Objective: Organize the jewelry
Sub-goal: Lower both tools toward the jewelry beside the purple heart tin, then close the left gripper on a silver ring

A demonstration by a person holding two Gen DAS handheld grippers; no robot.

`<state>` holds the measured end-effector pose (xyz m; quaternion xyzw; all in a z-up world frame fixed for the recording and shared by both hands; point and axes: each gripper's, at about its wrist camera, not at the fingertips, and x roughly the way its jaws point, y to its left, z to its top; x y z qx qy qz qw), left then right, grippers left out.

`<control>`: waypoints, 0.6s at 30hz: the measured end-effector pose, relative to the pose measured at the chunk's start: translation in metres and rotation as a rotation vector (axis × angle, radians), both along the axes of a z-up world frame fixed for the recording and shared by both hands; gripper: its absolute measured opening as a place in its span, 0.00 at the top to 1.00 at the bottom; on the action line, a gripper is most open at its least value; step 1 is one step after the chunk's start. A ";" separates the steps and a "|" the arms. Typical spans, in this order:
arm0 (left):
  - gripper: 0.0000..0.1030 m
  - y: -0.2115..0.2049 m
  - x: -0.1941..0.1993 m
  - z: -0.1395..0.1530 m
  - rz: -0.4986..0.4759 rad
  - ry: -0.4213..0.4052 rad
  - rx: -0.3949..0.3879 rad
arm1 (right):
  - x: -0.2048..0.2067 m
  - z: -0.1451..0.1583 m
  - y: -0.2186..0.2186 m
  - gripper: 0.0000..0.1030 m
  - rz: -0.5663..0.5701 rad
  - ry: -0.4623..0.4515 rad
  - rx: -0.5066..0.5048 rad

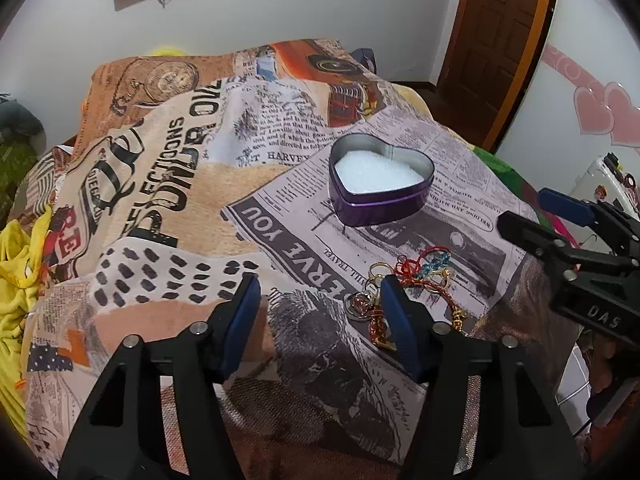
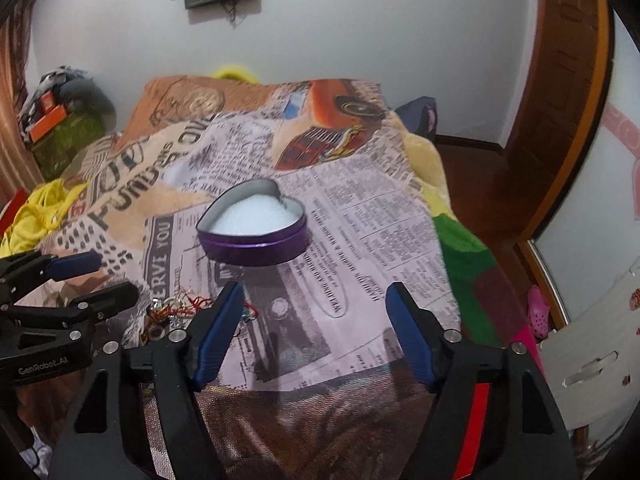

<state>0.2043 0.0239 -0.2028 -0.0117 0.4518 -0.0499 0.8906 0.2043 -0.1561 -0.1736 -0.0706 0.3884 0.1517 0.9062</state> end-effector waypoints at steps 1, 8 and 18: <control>0.44 0.000 0.002 -0.002 -0.003 0.008 -0.001 | 0.001 -0.003 0.002 0.37 0.010 0.011 -0.003; 0.55 0.004 0.003 -0.012 -0.020 0.045 -0.009 | 0.007 -0.016 0.009 0.44 0.040 0.052 -0.012; 0.56 -0.004 0.003 -0.018 -0.089 0.048 0.000 | 0.010 -0.027 0.015 0.56 0.085 0.102 0.005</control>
